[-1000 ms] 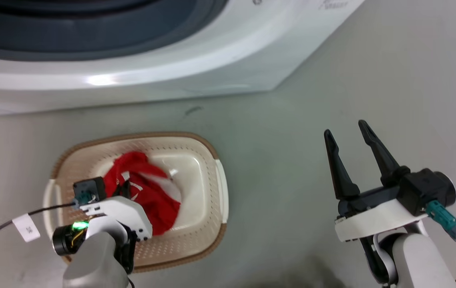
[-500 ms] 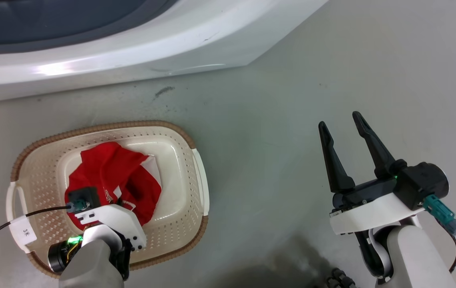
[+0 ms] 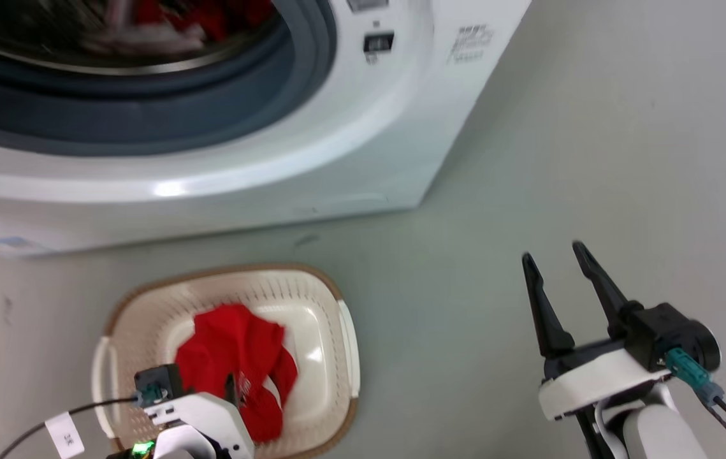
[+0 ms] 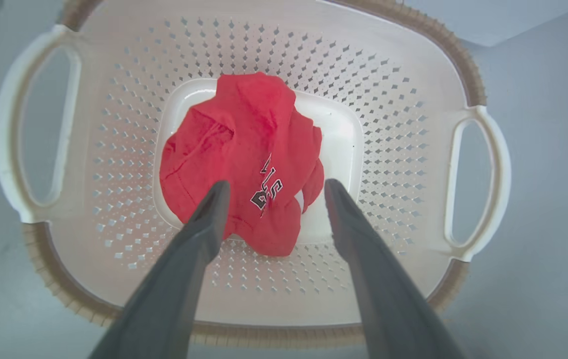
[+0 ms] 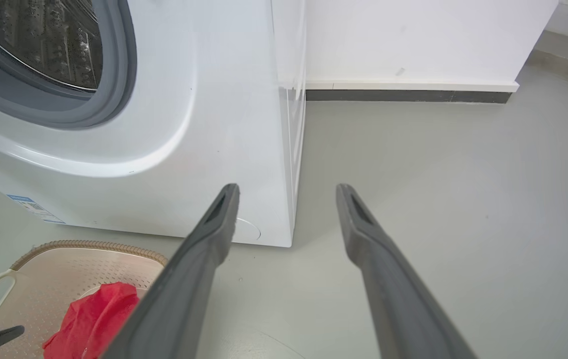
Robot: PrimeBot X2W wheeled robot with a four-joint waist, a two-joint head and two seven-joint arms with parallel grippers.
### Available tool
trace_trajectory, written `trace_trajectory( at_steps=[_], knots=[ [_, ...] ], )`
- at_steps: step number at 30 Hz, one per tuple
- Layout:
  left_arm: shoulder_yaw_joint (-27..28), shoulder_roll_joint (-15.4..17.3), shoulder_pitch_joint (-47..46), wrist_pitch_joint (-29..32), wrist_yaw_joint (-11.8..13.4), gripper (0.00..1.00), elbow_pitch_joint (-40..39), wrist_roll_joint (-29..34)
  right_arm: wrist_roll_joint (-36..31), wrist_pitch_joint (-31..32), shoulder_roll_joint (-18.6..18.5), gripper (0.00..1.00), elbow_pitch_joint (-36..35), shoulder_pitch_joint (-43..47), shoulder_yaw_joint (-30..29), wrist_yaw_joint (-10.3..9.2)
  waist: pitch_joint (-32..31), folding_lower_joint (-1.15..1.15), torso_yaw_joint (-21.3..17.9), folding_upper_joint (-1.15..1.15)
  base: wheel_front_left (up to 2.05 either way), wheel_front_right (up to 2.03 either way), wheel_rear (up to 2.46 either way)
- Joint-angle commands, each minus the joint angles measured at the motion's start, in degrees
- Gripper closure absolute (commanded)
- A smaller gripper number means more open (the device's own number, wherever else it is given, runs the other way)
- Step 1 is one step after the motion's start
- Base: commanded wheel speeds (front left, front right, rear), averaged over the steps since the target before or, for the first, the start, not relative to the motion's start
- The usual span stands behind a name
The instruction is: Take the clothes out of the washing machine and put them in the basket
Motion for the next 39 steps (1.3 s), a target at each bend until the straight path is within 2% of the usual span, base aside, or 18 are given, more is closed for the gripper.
trace_trajectory(
  at_steps=[1,7,14,19,25,30,39],
  knots=[
    [-0.1,-0.5,2.8,-0.4,-0.1,0.00,-3.0,0.4,-0.5,0.8,0.0,0.00,-0.3,1.9,-0.8,-0.04,-8.6,0.00,3.5,0.00,0.00,0.00,0.00],
    [0.0,-1.0,9.9,-0.4,0.1,0.00,-13.9,1.8,-1.4,3.5,0.0,0.00,-2.9,6.4,-2.4,-0.04,-14.7,0.00,6.0,0.00,0.00,0.00,0.00],
    [-0.8,-1.1,15.2,-0.3,0.3,0.00,-28.4,2.0,-2.0,6.3,0.0,0.00,-6.8,10.2,-3.6,-0.04,-18.2,0.00,8.1,0.00,0.00,0.00,0.00],
    [-1.4,-1.1,15.4,-0.3,1.5,0.00,-38.4,3.0,-1.9,7.7,0.0,0.00,-8.9,11.6,-4.1,-0.04,-19.2,0.00,8.7,0.00,0.00,0.00,0.00],
    [-1.8,-1.1,12.0,-0.3,2.2,0.00,-44.6,5.0,-1.7,8.2,0.0,0.00,-10.3,11.9,-3.8,-0.04,-18.8,0.00,8.3,0.00,0.00,0.00,0.00],
    [-0.4,-1.1,5.2,-0.3,2.5,0.00,-45.4,6.8,-1.2,8.2,0.0,0.00,-11.5,10.6,-3.5,-0.04,-16.1,0.00,7.0,0.00,0.00,0.00,0.00],
    [1.2,2.2,-12.0,-0.3,0.8,0.00,-33.7,9.0,-0.1,6.8,0.0,0.00,-11.6,7.6,-2.4,-0.04,-7.9,0.00,3.8,0.00,0.00,0.00,0.00]
  ],
)
